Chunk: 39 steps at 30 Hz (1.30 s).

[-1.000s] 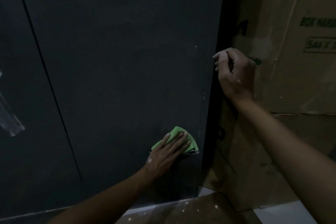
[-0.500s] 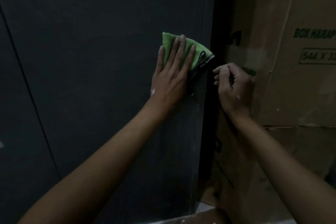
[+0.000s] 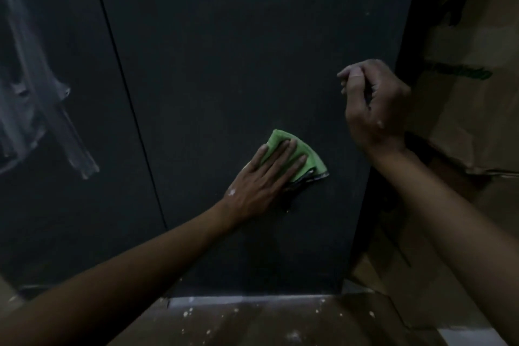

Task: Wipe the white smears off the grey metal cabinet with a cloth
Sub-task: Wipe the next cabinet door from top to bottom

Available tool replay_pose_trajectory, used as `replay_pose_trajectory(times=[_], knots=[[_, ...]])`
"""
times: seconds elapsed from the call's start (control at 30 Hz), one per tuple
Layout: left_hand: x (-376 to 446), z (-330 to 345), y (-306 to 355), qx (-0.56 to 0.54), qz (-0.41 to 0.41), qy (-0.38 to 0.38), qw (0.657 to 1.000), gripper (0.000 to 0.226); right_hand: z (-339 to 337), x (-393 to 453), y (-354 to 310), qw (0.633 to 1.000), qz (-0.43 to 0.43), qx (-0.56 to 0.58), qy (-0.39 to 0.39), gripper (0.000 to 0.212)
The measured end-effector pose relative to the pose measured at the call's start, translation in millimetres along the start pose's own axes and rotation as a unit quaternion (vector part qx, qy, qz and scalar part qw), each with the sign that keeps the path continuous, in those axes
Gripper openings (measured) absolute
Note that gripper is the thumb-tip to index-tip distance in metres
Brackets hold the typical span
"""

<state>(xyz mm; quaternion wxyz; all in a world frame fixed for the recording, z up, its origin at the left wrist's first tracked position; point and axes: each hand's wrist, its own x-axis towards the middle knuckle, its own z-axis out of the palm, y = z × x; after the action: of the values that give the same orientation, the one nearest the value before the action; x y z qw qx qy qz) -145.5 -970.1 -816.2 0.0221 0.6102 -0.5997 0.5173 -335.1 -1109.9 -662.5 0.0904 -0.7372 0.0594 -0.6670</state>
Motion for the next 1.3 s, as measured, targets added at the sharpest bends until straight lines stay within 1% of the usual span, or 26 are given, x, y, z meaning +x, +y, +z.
replay_pose_trajectory(times=[0.13, 0.23, 0.33, 0.53, 0.63, 0.7, 0.77, 0.87, 0.9, 0.97, 1.0, 1.07, 1.1, 1.17, 1.3], knots=[[-50, -3, -15, 0.002, 0.052, -0.046, 0.998, 0.088, 13, -9, -18, 0.999, -0.022, 0.006, -0.023, 0.028], [-91, -4, -25, 0.007, 0.074, -0.075, 0.994, 0.095, 25, -22, -32, 0.997, -0.044, 0.003, -0.059, 0.025], [-139, -4, -37, 0.019, 0.073, -0.100, 0.992, 0.097, 41, -34, -44, 0.993, -0.063, 0.009, -0.100, 0.023], [-215, -11, -75, 0.052, 0.063, -0.150, 0.985, 0.097, 59, -45, -48, 0.988, -0.083, 0.009, -0.128, 0.025], [-231, -12, -81, 0.042, 0.048, -0.175, 0.983, 0.103, 65, -48, -51, 0.987, -0.084, 0.003, -0.137, 0.025], [-230, -11, -83, 0.031, 0.034, -0.179, 0.983, 0.102, 66, -45, -55, 0.987, -0.083, 0.002, -0.134, 0.024], [-222, -13, -84, 0.027, 0.005, -0.165, 0.986, 0.098, 67, -39, -60, 0.988, -0.085, -0.001, -0.127, 0.024], [-192, -25, -96, 0.021, -0.052, -0.115, 0.992, 0.090, 70, -29, -65, 0.990, -0.090, -0.005, -0.106, 0.025], [-175, -32, -104, 0.017, -0.083, -0.097, 0.992, 0.087, 73, -25, -67, 0.991, -0.094, -0.004, -0.094, 0.025], [-132, -44, -122, 0.018, -0.177, -0.044, 0.983, 0.076, 79, -23, -72, 0.991, -0.106, 0.002, -0.079, 0.025], [-110, -48, -129, 0.024, -0.229, -0.011, 0.973, 0.071, 84, -24, -77, 0.991, -0.113, 0.009, -0.077, 0.025], [-79, -55, -135, 0.017, -0.307, 0.040, 0.951, 0.069, 97, -32, -92, 0.988, -0.127, 0.024, -0.081, 0.021], [-71, -56, -133, 0.005, -0.326, 0.049, 0.944, 0.071, 104, -38, -100, 0.986, -0.134, 0.034, -0.090, 0.020], [-72, -53, -123, -0.011, -0.341, 0.043, 0.939, 0.073, 118, -55, -115, 0.978, -0.158, 0.052, -0.124, 0.018], [-100, -40, -93, -0.042, -0.325, -0.010, 0.945, 0.083, 140, -97, -128, 0.951, -0.203, 0.049, -0.230, 0.023]])
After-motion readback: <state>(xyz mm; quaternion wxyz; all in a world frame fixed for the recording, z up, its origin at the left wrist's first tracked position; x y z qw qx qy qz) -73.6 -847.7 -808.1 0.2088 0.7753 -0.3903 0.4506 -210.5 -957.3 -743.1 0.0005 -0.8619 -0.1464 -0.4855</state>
